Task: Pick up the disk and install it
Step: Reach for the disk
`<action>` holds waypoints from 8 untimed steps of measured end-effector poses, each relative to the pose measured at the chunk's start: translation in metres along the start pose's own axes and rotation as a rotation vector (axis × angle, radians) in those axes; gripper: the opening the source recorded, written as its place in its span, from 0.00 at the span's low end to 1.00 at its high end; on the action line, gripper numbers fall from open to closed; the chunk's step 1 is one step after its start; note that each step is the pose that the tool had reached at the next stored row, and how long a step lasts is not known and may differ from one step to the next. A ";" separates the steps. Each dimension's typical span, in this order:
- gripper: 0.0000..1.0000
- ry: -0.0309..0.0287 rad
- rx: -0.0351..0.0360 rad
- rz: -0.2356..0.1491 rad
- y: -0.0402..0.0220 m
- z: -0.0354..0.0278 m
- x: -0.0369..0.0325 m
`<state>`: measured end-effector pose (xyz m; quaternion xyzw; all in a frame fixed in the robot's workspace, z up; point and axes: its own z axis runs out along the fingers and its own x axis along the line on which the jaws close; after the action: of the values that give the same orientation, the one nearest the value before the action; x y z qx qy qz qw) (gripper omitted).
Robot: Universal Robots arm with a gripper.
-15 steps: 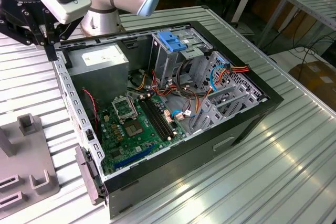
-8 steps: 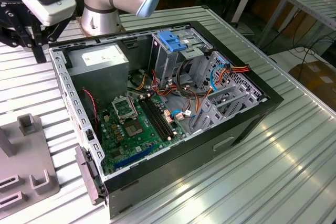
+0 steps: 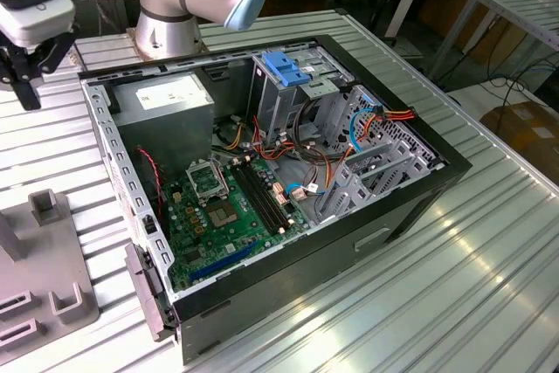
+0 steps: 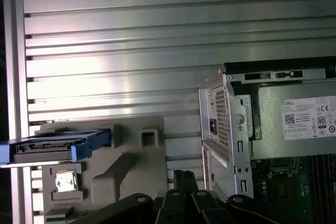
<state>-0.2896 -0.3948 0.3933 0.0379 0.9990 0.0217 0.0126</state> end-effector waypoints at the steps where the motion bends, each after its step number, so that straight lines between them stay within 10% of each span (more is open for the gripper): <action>1: 0.10 0.0002 0.0000 0.000 0.0003 -0.0001 0.0045; 8: 0.10 0.0015 0.0001 0.000 0.0010 -0.0006 0.0267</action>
<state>-0.3161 -0.3918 0.3933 0.0379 0.9990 0.0217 0.0119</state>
